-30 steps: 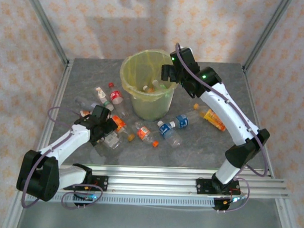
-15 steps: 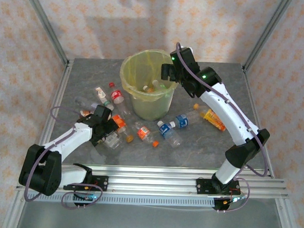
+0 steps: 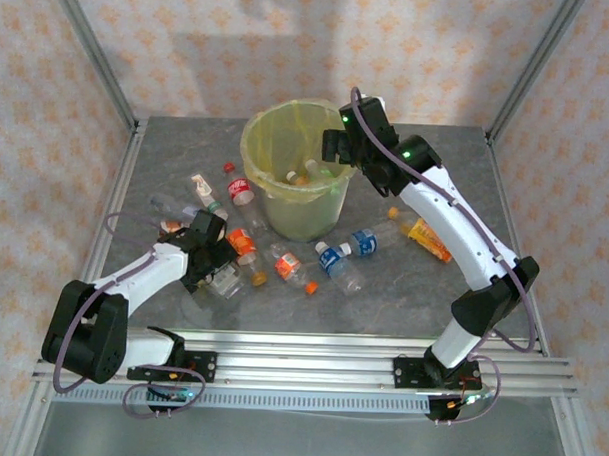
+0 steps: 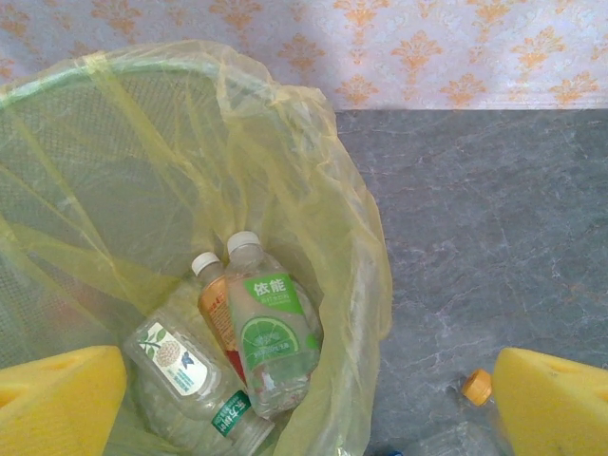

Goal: Put the plastic bottles in the bin

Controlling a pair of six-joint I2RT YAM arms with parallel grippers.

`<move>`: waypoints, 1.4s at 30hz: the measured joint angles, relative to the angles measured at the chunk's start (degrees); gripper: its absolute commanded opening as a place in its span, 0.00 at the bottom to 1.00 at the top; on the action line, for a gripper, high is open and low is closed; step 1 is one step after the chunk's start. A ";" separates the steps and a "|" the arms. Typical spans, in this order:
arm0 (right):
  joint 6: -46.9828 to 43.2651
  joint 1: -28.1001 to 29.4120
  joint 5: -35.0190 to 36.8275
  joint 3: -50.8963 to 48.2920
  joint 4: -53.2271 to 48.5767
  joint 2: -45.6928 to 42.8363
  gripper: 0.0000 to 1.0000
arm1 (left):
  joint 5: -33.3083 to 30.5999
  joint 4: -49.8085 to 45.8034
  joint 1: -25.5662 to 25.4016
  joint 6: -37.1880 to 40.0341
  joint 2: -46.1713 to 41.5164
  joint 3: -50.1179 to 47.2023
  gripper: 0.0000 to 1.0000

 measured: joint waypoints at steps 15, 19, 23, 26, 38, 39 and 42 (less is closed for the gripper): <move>0.72 0.00 0.04 -2.21 0.57 -1.95 0.99 | -1.33 -3.82 0.02 -0.33 -4.52 -1.05 0.80; 0.90 0.00 0.94 -3.15 0.83 -3.56 0.99 | -1.33 -6.40 0.02 -0.33 -7.78 -0.96 0.80; 1.38 0.00 3.43 -4.28 0.52 -5.14 0.99 | -1.51 -9.68 0.02 -0.33 -12.50 0.48 0.80; 1.99 0.00 5.60 -6.45 0.24 -6.91 0.99 | -2.21 -11.50 0.02 -0.31 -16.06 2.75 0.80; 4.04 0.00 9.86 -11.85 -0.02 -14.56 0.99 | -4.83 -15.15 0.02 0.98 -19.98 11.15 0.80; 4.24 0.00 10.14 -12.33 -0.02 -15.10 0.99 | -4.98 -15.17 0.02 1.29 -20.24 11.89 0.80; 4.74 0.00 10.69 -13.64 -0.02 -16.24 0.99 | -5.62 -15.17 0.02 1.73 -21.00 13.88 0.80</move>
